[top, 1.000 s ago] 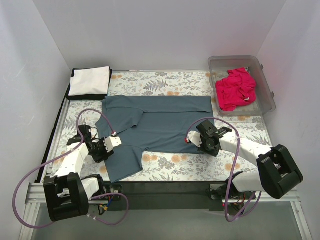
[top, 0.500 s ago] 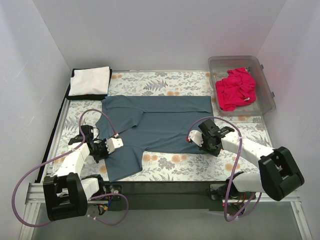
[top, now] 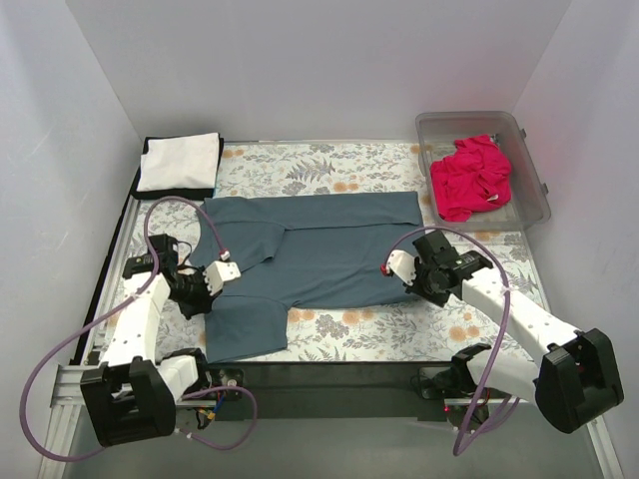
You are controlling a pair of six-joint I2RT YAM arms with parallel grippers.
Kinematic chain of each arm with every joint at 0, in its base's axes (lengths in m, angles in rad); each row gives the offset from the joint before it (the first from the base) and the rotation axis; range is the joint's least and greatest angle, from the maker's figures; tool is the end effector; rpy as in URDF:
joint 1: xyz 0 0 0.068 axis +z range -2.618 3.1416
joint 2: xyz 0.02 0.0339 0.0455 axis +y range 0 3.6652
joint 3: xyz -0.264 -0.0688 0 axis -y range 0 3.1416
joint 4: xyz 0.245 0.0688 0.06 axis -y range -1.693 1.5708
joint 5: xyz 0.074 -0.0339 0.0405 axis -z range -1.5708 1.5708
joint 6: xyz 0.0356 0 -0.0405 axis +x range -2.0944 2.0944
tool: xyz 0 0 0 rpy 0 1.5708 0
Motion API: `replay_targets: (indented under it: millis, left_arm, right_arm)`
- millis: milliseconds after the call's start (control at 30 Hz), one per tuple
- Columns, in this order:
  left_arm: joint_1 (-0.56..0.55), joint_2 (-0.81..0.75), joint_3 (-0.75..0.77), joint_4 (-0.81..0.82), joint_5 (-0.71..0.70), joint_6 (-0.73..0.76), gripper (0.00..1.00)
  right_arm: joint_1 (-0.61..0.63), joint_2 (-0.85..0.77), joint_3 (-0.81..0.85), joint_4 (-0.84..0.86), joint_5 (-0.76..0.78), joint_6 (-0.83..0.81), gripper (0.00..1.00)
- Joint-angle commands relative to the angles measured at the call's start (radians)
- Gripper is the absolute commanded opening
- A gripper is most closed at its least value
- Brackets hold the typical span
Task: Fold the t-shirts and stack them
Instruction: Fold the tshirt
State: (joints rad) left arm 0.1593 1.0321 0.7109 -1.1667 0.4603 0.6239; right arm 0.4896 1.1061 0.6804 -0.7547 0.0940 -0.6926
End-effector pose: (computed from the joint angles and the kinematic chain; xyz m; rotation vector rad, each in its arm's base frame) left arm 0.1454 0.0073 0.2142 0.6796 2.7532 -0.5692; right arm 0.1704 0.0870 0.2018 -1.5151 2.3034 -0.1842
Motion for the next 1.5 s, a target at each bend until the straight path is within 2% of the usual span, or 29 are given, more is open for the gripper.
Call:
replay_targets:
  millis: [0, 233, 500, 667, 1133, 1467]
  left_arm:
    - [0.019, 0.063, 0.106, -0.038, 0.046, -0.049, 0.00]
    - [0.023, 0.245, 0.300, 0.025, 0.109, -0.160, 0.00]
    - [0.023, 0.456, 0.466, 0.104, 0.104, -0.289, 0.00]
    - [0.023, 0.531, 0.551, 0.131, 0.107, -0.331, 0.00]
    - [0.006, 0.712, 0.723, 0.186, 0.107, -0.426, 0.00]
    - [-0.004, 0.761, 0.737, 0.266, 0.080, -0.461, 0.00]
  right_arm:
    - [-0.034, 0.003, 0.079, -0.023, -0.028, -0.057, 0.01]
    - [-0.146, 0.107, 0.225, -0.015, -0.063, -0.146, 0.01]
    - [-0.175, 0.290, 0.384, 0.011, -0.079, -0.192, 0.01]
    - [-0.218, 0.399, 0.479, 0.017, -0.086, -0.215, 0.01]
    - [-0.250, 0.604, 0.653, 0.020, -0.086, -0.255, 0.01]
    - [-0.264, 0.672, 0.719, 0.026, -0.086, -0.266, 0.01]
